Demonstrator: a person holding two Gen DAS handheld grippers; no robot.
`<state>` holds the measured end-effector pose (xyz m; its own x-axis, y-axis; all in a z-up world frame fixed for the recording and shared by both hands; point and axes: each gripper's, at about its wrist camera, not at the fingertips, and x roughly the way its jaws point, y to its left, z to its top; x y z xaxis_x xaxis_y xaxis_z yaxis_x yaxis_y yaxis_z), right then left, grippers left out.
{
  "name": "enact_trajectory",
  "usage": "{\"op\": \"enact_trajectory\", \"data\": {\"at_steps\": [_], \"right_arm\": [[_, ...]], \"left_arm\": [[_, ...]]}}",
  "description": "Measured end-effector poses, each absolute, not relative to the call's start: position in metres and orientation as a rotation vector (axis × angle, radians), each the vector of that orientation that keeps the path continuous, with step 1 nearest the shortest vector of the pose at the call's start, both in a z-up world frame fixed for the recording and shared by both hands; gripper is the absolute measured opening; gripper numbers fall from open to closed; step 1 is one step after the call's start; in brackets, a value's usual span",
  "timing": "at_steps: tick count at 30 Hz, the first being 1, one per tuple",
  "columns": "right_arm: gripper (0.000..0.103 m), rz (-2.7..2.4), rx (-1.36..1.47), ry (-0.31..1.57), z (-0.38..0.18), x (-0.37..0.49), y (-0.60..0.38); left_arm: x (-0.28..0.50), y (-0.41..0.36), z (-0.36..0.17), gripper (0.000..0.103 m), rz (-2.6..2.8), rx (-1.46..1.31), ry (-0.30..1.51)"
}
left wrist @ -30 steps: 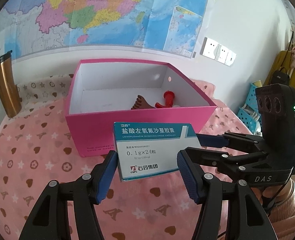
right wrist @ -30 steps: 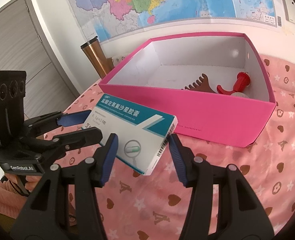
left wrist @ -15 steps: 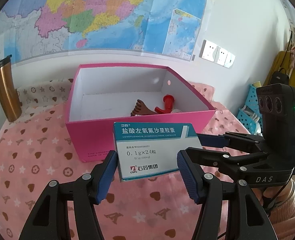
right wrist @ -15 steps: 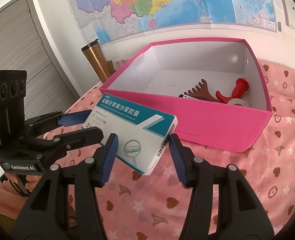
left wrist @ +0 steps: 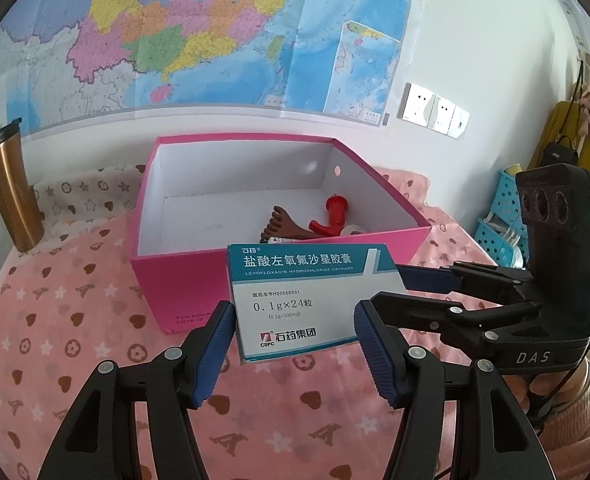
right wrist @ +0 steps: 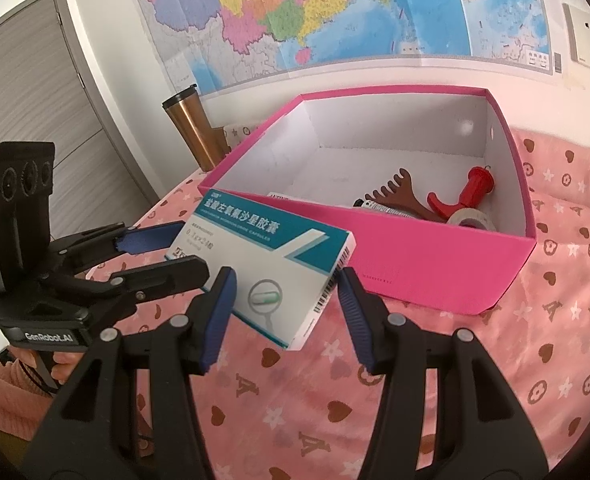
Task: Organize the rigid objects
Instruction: 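Lift the medicine box with the right gripper over the magenta box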
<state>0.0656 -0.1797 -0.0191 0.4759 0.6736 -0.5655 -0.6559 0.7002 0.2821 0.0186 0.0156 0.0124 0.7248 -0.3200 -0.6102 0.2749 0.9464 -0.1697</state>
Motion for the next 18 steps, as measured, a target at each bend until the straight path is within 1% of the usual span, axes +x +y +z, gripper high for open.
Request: {"op": "enact_trajectory", "data": {"at_steps": [18], "right_arm": [[0.056, 0.811, 0.015, 0.672, -0.0099, 0.0686, -0.1762]], "left_arm": [[0.0271, 0.0163, 0.0166, 0.062, -0.317, -0.071, 0.674]]}}
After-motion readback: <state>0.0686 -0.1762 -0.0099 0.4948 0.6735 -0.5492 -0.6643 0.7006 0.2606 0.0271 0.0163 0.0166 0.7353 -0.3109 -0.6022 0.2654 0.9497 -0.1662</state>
